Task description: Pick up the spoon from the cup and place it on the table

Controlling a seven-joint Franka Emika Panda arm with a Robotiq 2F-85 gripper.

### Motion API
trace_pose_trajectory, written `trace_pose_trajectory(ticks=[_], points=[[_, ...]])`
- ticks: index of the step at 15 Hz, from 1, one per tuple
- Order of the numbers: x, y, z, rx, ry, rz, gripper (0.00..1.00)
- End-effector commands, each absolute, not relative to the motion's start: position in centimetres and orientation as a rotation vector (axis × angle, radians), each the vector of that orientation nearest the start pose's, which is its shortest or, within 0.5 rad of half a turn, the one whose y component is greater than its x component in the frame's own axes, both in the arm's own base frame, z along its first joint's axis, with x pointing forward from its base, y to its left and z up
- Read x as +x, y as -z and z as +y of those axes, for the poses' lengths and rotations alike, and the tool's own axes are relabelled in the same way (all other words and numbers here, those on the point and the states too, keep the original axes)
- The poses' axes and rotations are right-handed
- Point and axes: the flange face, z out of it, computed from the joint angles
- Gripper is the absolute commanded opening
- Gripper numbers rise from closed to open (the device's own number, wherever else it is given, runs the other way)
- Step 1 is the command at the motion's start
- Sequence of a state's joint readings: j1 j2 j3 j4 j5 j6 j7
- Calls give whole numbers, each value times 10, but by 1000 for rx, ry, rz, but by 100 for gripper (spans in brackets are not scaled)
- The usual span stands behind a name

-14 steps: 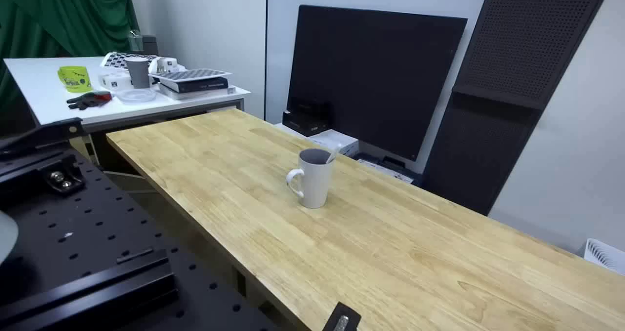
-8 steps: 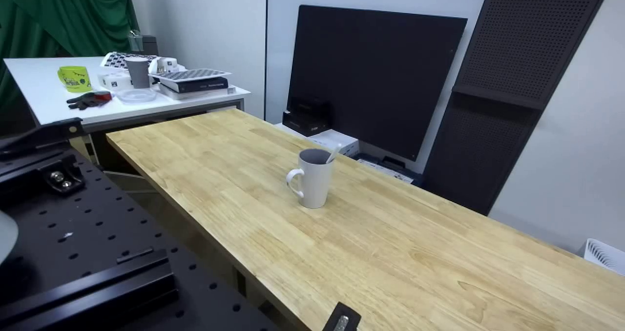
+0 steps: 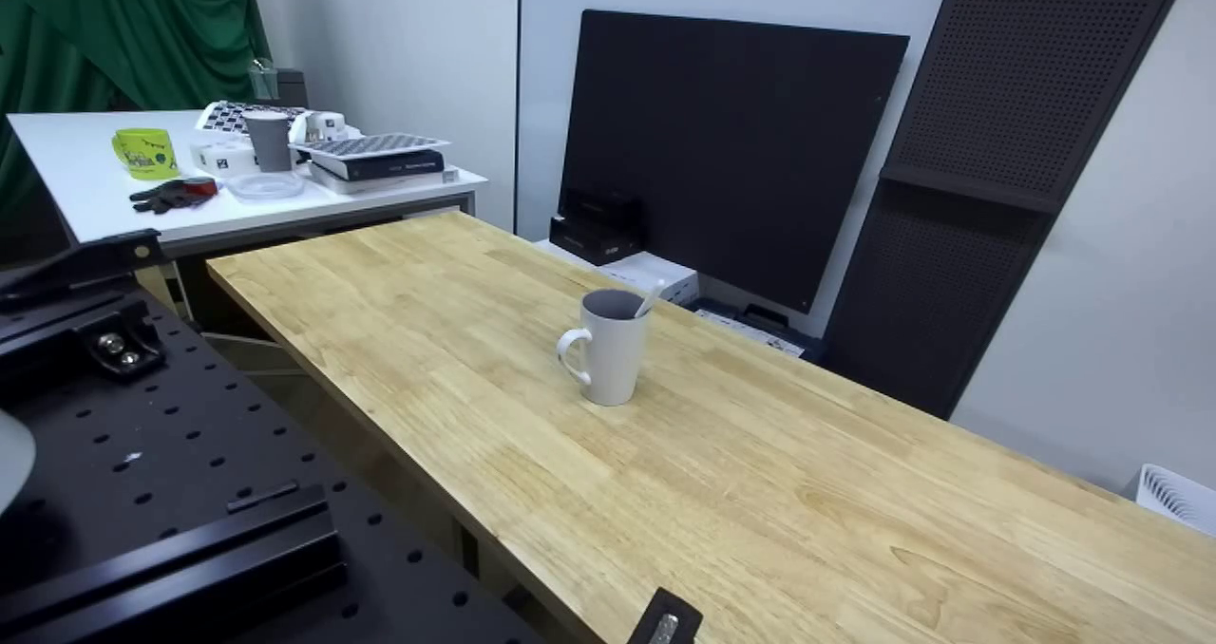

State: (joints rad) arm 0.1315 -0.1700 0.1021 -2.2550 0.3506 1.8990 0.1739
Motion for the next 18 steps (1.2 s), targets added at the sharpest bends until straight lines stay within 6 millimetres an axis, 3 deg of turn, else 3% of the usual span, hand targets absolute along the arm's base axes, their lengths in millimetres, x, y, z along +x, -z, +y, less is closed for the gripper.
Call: trace_pose_trajectory(ticks=[1, 8, 18], points=[[476, -424, 113, -2849, -314, 115, 100], [530, -404, 35, -2813, -255, 259, 100], [552, -358, -60, -2795, -136, 585, 100]])
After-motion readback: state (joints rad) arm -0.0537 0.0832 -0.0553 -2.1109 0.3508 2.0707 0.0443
